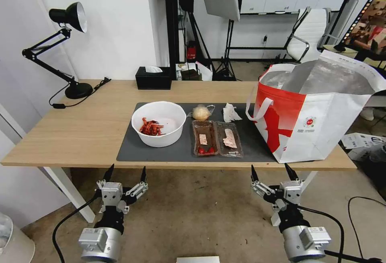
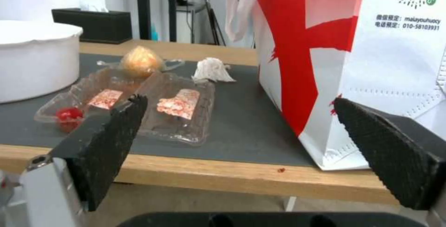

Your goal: Pick up the trash from the table and place it into the takeout bag.

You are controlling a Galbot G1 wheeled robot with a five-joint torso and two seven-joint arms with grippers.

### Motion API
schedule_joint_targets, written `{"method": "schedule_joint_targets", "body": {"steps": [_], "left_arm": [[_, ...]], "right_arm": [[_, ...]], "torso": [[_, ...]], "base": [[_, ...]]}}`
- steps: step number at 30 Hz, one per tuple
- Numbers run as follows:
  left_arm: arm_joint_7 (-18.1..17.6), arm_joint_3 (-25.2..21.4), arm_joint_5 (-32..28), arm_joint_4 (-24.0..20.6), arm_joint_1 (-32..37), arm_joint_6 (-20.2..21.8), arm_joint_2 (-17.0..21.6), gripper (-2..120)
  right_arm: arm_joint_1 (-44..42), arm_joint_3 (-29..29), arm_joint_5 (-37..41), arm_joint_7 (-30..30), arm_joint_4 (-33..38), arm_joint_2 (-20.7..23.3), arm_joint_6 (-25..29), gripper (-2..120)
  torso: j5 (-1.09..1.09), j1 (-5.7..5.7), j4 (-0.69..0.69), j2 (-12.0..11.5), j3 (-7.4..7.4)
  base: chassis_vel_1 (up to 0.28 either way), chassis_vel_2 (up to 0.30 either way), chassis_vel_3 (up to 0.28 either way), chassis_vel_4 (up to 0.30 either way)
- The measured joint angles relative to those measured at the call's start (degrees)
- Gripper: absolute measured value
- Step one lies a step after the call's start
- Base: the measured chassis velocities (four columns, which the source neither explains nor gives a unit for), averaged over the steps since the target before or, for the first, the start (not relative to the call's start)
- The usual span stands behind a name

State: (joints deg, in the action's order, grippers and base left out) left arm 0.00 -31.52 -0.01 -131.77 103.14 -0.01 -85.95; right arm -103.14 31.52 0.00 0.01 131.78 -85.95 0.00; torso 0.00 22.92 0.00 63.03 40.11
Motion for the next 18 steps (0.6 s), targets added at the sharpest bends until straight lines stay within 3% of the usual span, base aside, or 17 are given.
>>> {"method": "schedule_joint_targets", "body": {"steps": [18], "left_arm": [[0.0, 0.0, 0.0, 0.0, 0.0, 0.0, 0.0, 100]], "right_arm": [[0.0, 0.0, 0.0, 0.0, 0.0, 0.0, 0.0, 100]], "torso": [[0.0, 0.0, 0.0, 0.0, 0.0]], "base": [[0.0, 0.0, 0.0, 0.0]]}}
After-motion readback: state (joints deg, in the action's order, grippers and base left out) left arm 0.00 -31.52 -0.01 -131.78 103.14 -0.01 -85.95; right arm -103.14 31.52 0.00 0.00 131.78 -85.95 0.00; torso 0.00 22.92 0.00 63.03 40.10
